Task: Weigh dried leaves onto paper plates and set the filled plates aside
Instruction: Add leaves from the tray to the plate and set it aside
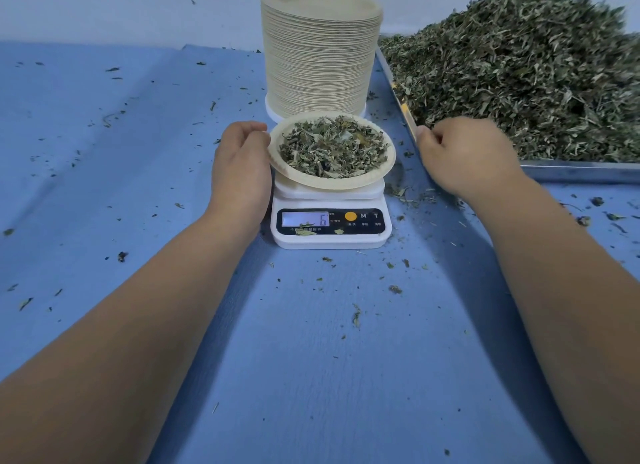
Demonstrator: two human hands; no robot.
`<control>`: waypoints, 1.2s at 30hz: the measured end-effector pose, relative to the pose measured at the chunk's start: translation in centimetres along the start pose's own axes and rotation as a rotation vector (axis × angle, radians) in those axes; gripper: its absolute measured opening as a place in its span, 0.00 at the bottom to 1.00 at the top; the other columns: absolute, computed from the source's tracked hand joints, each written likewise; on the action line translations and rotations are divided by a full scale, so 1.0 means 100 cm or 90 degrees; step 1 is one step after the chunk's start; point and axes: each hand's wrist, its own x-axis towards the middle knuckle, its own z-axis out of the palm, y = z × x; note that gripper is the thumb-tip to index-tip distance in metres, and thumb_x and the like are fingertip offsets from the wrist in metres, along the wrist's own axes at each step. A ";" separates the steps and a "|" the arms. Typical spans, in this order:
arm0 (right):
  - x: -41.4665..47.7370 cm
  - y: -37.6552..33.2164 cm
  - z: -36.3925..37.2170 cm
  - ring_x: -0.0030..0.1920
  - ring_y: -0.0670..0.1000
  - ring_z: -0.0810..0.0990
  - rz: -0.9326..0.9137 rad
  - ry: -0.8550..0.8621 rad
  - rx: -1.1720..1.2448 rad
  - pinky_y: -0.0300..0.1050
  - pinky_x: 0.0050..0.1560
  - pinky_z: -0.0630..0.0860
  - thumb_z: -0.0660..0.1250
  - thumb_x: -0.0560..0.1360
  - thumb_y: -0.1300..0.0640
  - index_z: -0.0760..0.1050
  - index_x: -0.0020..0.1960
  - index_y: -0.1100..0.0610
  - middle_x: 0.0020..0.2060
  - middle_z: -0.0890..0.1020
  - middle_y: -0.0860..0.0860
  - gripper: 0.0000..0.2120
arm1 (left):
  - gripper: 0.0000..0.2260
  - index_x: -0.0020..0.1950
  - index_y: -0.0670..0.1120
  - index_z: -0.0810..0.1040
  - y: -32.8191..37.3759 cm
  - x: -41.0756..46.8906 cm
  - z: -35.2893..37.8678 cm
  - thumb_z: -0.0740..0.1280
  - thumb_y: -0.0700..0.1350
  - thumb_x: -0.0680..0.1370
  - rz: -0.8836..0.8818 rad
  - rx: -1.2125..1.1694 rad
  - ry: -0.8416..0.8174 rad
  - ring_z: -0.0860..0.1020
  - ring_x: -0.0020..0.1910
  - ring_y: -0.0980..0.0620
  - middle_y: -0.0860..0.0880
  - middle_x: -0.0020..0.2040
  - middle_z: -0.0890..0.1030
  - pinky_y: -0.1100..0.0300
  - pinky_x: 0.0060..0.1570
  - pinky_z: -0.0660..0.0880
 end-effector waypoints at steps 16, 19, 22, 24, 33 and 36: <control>0.004 -0.001 0.007 0.27 0.57 0.69 -0.001 -0.006 0.007 0.44 0.30 0.62 0.53 0.84 0.43 0.65 0.31 0.58 0.26 0.69 0.56 0.28 | 0.13 0.52 0.54 0.79 -0.002 0.003 0.000 0.61 0.51 0.71 0.002 -0.001 0.007 0.80 0.57 0.52 0.52 0.57 0.81 0.43 0.64 0.78; 0.014 -0.002 0.002 0.25 0.57 0.67 0.020 -0.014 0.054 0.43 0.30 0.63 0.57 0.83 0.46 0.64 0.28 0.58 0.23 0.67 0.56 0.28 | 0.13 0.53 0.54 0.79 -0.002 0.002 0.000 0.60 0.52 0.71 0.006 0.001 0.008 0.79 0.58 0.53 0.52 0.57 0.80 0.43 0.64 0.77; 0.022 -0.009 -0.009 0.25 0.56 0.68 0.022 -0.006 0.015 0.42 0.31 0.65 0.57 0.83 0.47 0.66 0.28 0.59 0.23 0.68 0.56 0.28 | 0.13 0.53 0.55 0.79 -0.002 0.001 0.001 0.60 0.52 0.71 0.005 -0.002 0.005 0.79 0.59 0.53 0.52 0.57 0.80 0.44 0.64 0.77; 0.026 -0.022 -0.017 0.26 0.55 0.67 -0.001 0.016 0.000 0.43 0.32 0.65 0.56 0.83 0.47 0.65 0.28 0.58 0.25 0.69 0.55 0.27 | 0.14 0.53 0.55 0.78 -0.002 0.002 0.001 0.60 0.52 0.71 0.002 -0.005 0.003 0.79 0.59 0.53 0.52 0.57 0.80 0.44 0.64 0.77; 0.019 -0.134 -0.034 0.34 0.56 0.70 -0.204 0.110 0.082 0.46 0.35 0.62 0.54 0.83 0.43 0.62 0.31 0.55 0.26 0.67 0.47 0.25 | 0.15 0.55 0.55 0.78 -0.001 0.001 0.000 0.59 0.52 0.72 0.005 -0.009 -0.004 0.79 0.60 0.51 0.52 0.57 0.80 0.44 0.65 0.76; 0.027 -0.156 -0.027 0.38 0.55 0.70 -0.268 0.077 0.090 0.47 0.37 0.62 0.55 0.83 0.43 0.63 0.34 0.53 0.28 0.68 0.47 0.23 | 0.15 0.54 0.55 0.78 -0.001 0.002 0.000 0.59 0.53 0.71 0.009 -0.011 -0.008 0.78 0.60 0.51 0.54 0.55 0.79 0.44 0.66 0.76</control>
